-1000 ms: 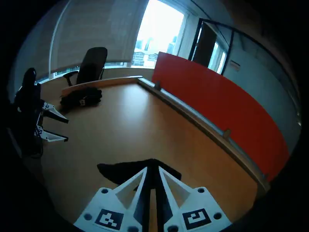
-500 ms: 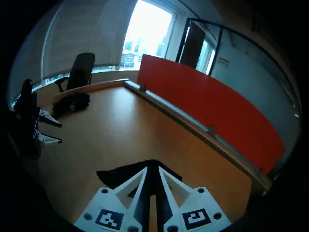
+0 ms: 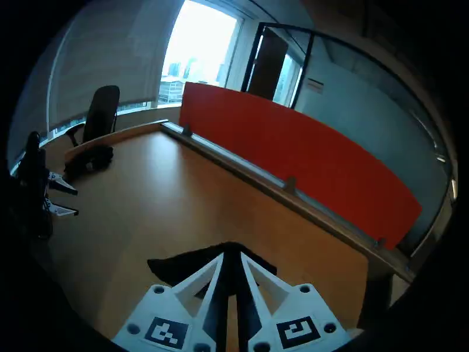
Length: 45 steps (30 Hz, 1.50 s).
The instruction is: Fold towel
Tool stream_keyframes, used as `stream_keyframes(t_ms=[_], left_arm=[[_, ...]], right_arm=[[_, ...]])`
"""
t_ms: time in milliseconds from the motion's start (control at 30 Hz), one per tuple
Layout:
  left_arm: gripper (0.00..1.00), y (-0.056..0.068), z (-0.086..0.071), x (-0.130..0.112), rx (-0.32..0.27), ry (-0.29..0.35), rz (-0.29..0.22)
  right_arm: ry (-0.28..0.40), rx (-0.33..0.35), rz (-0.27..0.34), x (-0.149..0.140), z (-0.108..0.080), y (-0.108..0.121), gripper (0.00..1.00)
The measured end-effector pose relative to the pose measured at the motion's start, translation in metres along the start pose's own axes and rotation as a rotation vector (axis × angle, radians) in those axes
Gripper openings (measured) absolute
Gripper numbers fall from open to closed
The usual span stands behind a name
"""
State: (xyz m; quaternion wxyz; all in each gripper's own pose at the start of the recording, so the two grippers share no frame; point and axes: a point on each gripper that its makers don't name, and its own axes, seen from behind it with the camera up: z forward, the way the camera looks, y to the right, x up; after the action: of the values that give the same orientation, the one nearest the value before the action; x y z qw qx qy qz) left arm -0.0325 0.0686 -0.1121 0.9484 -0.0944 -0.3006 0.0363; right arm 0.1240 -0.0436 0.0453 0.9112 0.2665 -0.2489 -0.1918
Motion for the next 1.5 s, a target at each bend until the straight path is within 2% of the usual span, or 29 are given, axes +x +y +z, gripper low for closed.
stream_keyframes(t_ms=[367, 733, 1500], left_arm=[[1.0, 0.001, 0.005, 0.001, 0.006, -0.008, -0.005], [1.0, 0.005, 0.007, 0.002, 0.008, -0.019, 0.0], [1.0, 0.01, 0.007, 0.002, 0.019, -0.038, 0.02]], right_arm=[[-0.03, -0.074, 0.038, -0.021, -0.018, 0.059, 0.05], [-0.076, -0.145, 0.077, -0.049, -0.028, 0.112, 0.06], [-0.171, -0.227, 0.137, -0.107, -0.03, 0.172, 0.06]])
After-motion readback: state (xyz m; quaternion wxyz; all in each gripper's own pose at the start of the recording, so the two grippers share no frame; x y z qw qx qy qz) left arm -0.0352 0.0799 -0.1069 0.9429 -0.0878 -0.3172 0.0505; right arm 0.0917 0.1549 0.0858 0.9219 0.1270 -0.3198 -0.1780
